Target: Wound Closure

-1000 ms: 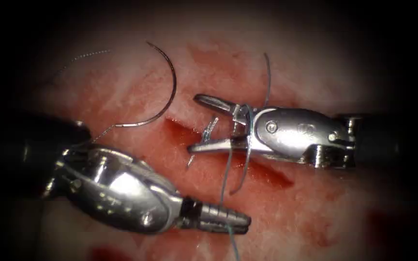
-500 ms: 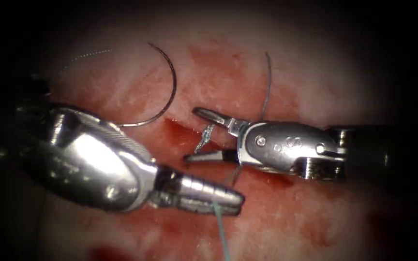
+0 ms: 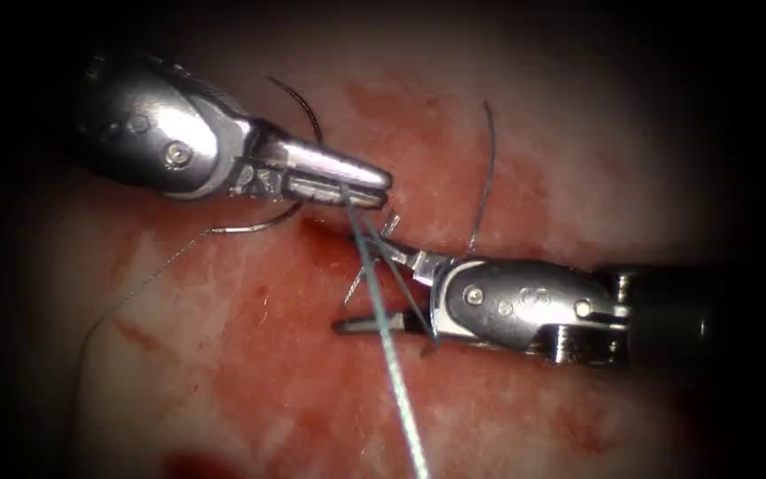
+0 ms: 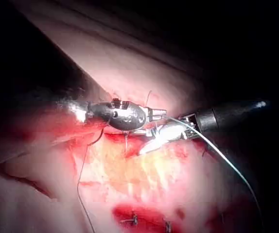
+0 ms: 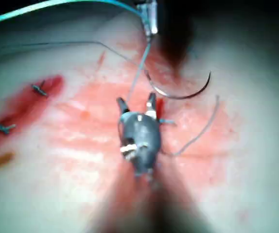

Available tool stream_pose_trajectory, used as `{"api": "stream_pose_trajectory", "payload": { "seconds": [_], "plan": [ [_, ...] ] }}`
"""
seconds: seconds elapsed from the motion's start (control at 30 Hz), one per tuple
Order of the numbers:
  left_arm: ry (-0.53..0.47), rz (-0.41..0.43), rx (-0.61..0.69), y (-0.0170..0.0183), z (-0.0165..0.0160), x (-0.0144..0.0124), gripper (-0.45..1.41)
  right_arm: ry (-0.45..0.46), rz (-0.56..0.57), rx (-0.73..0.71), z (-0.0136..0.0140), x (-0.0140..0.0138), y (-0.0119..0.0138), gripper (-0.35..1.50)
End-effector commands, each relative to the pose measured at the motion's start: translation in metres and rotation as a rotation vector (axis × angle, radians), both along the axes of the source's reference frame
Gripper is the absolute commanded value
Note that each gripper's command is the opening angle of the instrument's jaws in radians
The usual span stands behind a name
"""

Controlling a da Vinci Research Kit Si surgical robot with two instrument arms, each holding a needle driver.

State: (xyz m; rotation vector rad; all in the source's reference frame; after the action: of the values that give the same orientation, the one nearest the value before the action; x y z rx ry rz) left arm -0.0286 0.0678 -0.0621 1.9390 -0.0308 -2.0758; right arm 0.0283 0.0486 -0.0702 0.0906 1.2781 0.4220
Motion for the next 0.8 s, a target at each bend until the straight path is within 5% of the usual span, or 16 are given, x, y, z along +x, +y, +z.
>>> {"api": "stream_pose_trajectory", "payload": {
  "seconds": [0.03, 0.43, 0.8],
  "plan": [
    [0.000, 0.010, 0.011, -0.0002, 0.0020, -0.0005, -0.35, 0.009, -0.020, 0.000, 0.0003, 0.0008, -0.0009, 0.71],
    [-0.032, 0.058, 0.035, 0.0005, 0.0086, -0.0028, -0.35, 0.067, -0.085, 0.001, -0.0005, 0.0004, -0.0020, 0.47],
    [-0.086, 0.068, 0.056, -0.0002, 0.0106, -0.0035, -0.35, 0.193, -0.062, 0.015, -0.0004, 0.0006, -0.0020, 0.46]
  ]
}}
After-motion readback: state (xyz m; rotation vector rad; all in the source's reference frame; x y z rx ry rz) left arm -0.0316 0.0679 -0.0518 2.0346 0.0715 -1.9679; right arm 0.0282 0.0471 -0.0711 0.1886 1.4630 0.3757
